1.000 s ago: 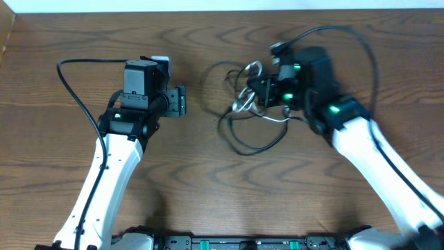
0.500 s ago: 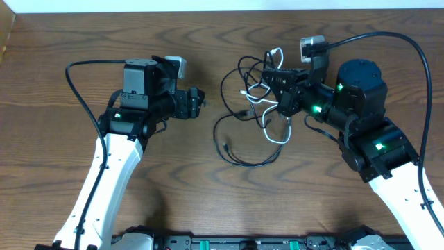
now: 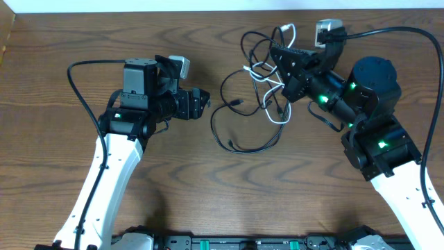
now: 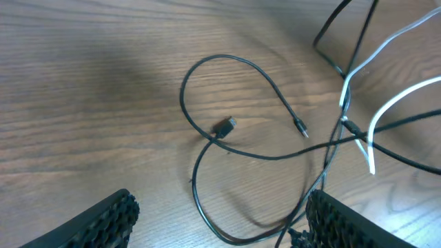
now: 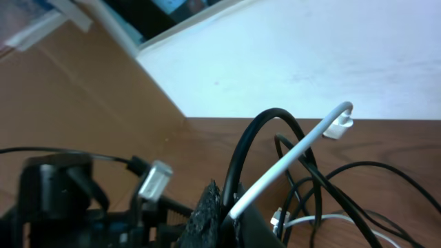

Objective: Untangle cables

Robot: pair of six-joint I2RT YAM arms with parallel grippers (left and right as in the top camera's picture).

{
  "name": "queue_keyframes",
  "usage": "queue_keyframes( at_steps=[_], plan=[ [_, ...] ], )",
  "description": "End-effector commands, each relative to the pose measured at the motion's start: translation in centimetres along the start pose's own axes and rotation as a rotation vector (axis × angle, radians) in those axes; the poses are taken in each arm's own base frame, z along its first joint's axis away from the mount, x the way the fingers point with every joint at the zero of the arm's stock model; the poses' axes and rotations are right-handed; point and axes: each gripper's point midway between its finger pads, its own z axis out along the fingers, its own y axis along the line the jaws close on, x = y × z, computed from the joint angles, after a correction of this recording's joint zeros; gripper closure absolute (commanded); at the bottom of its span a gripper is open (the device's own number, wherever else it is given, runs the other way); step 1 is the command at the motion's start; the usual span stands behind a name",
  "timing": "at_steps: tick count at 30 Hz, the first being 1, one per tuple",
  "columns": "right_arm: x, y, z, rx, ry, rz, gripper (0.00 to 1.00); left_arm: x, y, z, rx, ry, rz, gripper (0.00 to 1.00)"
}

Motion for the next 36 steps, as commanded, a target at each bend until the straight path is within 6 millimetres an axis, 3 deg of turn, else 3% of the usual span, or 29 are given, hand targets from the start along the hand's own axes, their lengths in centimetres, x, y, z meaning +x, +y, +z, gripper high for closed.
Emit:
queue_keyframes(
  at_steps=[1, 6, 21, 29, 36],
  plan=[
    [-1.0, -0.7, -0.4, 0.047, -0.033, -0.01, 0.99, -0.2, -2.6, 0.1, 0.161, -0.002, 0.023, 0.21],
    [-1.1, -0.8, -0.4, 0.053, -0.038, -0.011, 0.99, -1.0, -5.4, -0.5, 0.315, -0.033, 0.058, 0.21],
    [-1.3, -1.2, -0.4, 0.076, -0.05, -0.01, 0.99, 1.0, -12.7, 0.6, 0.445, 0.015, 0.208, 0.2],
    [-1.3, -1.2, -0.4, 0.076, -0.049, 0.001, 0.99, 1.1, -14.7, 1.1, 0.489, 0.0, 0.258, 0.19],
    [-0.9, -1.1, -0.4, 0.067, -0.033, 0.012, 0.99, 2.6, -16.0, 4.9, 0.529, 0.054, 0.28, 0.16]
  ],
)
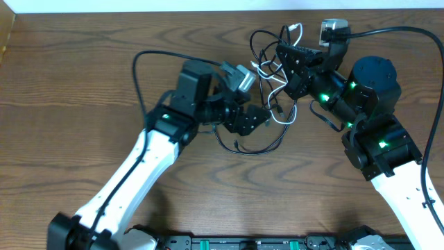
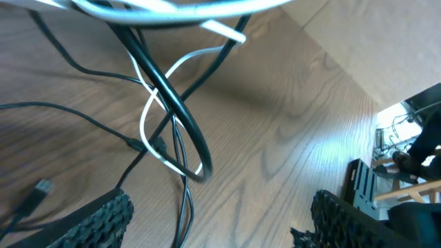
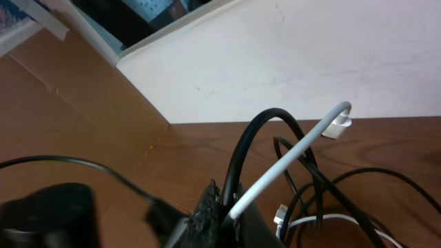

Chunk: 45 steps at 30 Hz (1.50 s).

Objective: Untangle cables

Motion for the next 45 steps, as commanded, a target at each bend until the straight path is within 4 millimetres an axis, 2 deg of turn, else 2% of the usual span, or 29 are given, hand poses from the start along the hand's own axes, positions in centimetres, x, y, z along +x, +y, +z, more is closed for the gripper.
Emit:
queue_keyframes(
  at_steps=[1, 4, 11, 14, 16, 22, 25, 28, 31, 34, 35, 37, 41, 45],
  plan=[
    [-0.6, 0.3, -0.3, -0.004, -0.012, 0.004, 0.99, 1.0, 0.1, 2.3, 0.03, 0.033, 0.014, 0.16],
    [-0.4, 0.1, -0.3, 0.001, -0.003, 0.007, 0.99, 0.8, 0.1, 3.4, 0.044, 0.022, 0.018, 0.17],
    [0.1, -0.1, -0.3, 0.008, 0.017, 0.018, 0.99, -1.0, -0.1, 3.4, 0.05, -0.045, 0.075, 0.18],
    [0.1, -0.1, -0.3, 0.008, 0.019, 0.019, 0.99, -1.7, 0.5, 3.4, 0.012, -0.072, 0.091, 0.64],
    [0.1, -0.1, -0.3, 0.008, 0.018, 0.023, 0.99, -2.0, 2.0, 3.3, -0.075, -0.085, 0.088, 0.92],
    [0.2, -0.1, -0.3, 0.01, 0.021, 0.023, 0.99, -2.2, 2.9, 3.2, -0.124, -0.094, 0.088, 0.92],
    [0.3, -0.4, -0.4, 0.023, 0.024, 0.025, 0.99, -2.6, 3.5, 2.5, -0.143, -0.11, 0.083, 0.93],
    [0.6, -1.8, -0.5, 0.081, 0.035, 0.026, 0.99, -4.0, 5.0, 0.1, -0.195, -0.163, 0.075, 0.92],
    [1.5, -3.7, -1.0, 0.143, 0.077, 0.044, 0.99, -6.9, 6.2, -5.1, -0.274, -0.281, 0.081, 0.92],
    [2.3, -4.7, -1.2, 0.188, 0.108, 0.039, 0.99, -9.0, 6.1, -9.4, -0.322, -0.387, 0.075, 0.92],
    [2.9, -5.3, -1.4, 0.218, 0.128, 0.037, 0.99, -10.1, 5.7, -11.7, -0.343, -0.448, 0.079, 0.92],
    [3.8, -5.8, -1.6, 0.237, 0.169, 0.018, 0.99, -11.5, 4.5, -14.6, -0.361, -0.528, 0.108, 0.92],
    [5.6, -6.8, -1.4, 0.27, 0.237, 0.039, 0.99, -12.3, 2.6, -16.3, -0.36, -0.577, 0.147, 0.93],
    [6.8, -7.6, -0.8, 0.288, 0.279, 0.052, 0.99, -12.2, 2.5, -16.2, -0.342, -0.578, 0.125, 0.92]
  ],
)
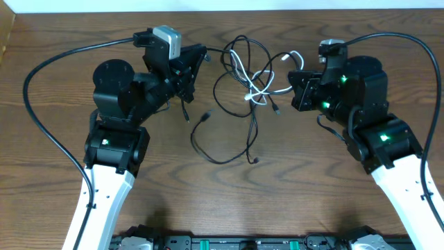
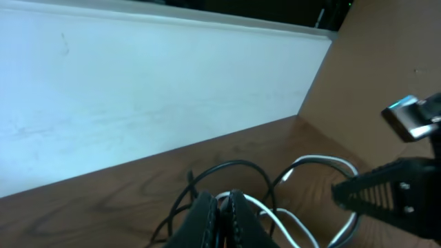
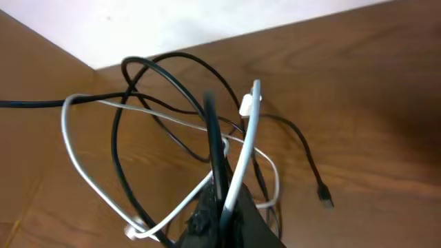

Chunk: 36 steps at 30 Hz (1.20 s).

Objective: Untangle cables

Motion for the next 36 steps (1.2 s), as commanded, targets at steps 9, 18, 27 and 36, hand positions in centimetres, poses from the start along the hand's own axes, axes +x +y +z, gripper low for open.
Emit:
queue_keyframes(
  at_steps=[9, 18, 27, 36],
  plan=[
    [0.1, -0.9, 1.1, 0.033, 0.019, -0.039, 0.99, -0.5, 0.1, -0.1, -0.004, -0.011, -0.022, 0.92],
    [0.2, -1.0, 1.2, 0.035, 0.023, -0.037, 0.98, 2.4, 0.9, 0.3, -0.026, 0.093, -0.069, 0.92],
    [4.7, -2.8, 6.8, 0.028, 0.214, -0.015, 0.99, 9.0, 6.0, 2.2, -0.211, 0.285, -0.17, 0.92],
    [10.5, -5.7, 11.7, 0.143, 0.392, 0.405, 0.67, 15.0, 8.9, 1.9, -0.342, 0.471, -0.242, 0.72]
  ],
)
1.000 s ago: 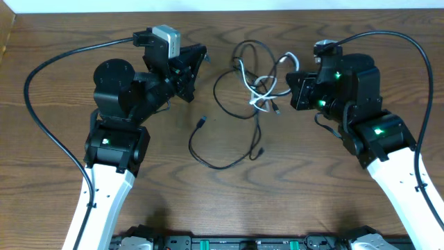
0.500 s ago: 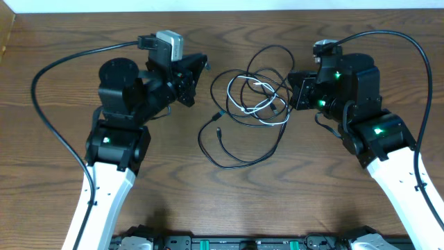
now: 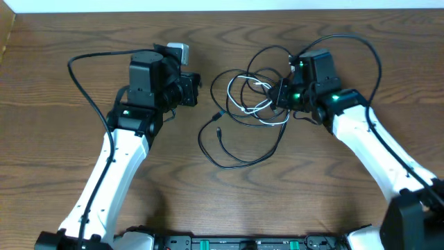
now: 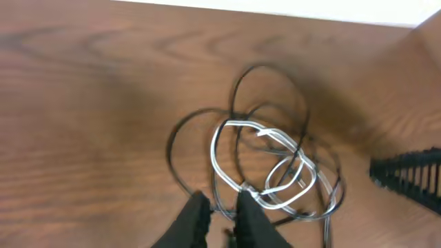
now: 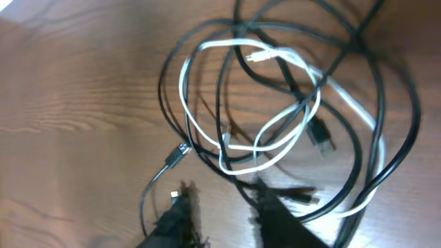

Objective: Untangle cables

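Observation:
A tangle of thin black and white cables [image 3: 251,97] lies in a heap on the wooden table between my two grippers. One black strand [image 3: 239,161] trails toward the front in a wide loop. My left gripper [image 3: 192,90] sits just left of the heap, apart from it. In the left wrist view it [image 4: 222,202] is slightly open over bare wood, with the white loops [image 4: 227,127] beyond the tips. My right gripper [image 3: 277,94] hovers over the heap's right edge. It [image 5: 224,200] is open wide above the white cable [image 5: 227,45] and a small plug [image 5: 180,153].
The table's far edge [image 3: 222,12] meets a white wall just behind the heap. The left arm's own black cable [image 3: 78,69] arcs out to the left. The right arm's own cable [image 3: 361,43] arcs above that arm.
Both grippers have let go of the cables. The tangle, then hanging stretched between them, now lies heaped on the table. The right gripper has shifted left and now points down over the heap.
At first my right gripper held the tangle at the back right while the left stood open, away to the left. Then the left reached in under the cables. Then both were shut on strands with the tangle spread between them. Now both are open and the heap lies on the table.

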Robot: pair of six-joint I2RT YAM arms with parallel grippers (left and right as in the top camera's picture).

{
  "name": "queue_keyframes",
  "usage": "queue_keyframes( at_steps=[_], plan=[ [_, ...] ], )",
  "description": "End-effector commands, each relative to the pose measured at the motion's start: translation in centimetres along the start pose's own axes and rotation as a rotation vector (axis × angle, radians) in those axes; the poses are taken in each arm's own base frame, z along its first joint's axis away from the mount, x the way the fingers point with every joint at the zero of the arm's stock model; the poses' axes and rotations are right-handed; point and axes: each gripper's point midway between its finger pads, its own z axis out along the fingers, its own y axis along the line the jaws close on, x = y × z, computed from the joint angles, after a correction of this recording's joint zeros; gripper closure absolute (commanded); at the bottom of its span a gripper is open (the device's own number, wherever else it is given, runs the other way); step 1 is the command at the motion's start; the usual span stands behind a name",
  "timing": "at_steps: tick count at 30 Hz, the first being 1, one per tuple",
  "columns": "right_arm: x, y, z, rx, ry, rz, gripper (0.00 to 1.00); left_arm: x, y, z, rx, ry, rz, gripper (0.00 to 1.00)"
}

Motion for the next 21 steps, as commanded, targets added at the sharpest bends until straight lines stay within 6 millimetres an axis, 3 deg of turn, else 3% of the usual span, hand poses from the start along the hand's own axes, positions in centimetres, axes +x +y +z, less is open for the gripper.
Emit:
queue_keyframes(
  at_steps=[1, 9, 17, 19, 21],
  plan=[
    [1.2, -0.1, 1.9, 0.007, 0.062, 0.172, 0.67, 0.3, 1.0, 0.4, -0.038, 0.019, -0.001, 0.71],
    [4.1, -1.9, 5.8, 0.085, 0.164, 0.342, 0.67, 1.1, 2.2, 1.0, -0.093, 0.048, -0.012, 0.62],
    [2.8, -2.4, 7.4, 0.089, 0.101, 0.341, 0.62, 1.3, 2.2, 0.9, -0.095, 0.054, -0.014, 0.52],
    [2.5, -2.8, 7.4, 0.11, 0.077, 0.337, 0.74, 1.3, 2.2, 0.9, -0.095, 0.053, -0.014, 0.51],
    [2.3, -3.1, 7.4, 0.125, 0.064, 0.335, 0.74, 1.3, 2.2, 0.9, -0.095, 0.053, -0.014, 0.51]
  ],
)
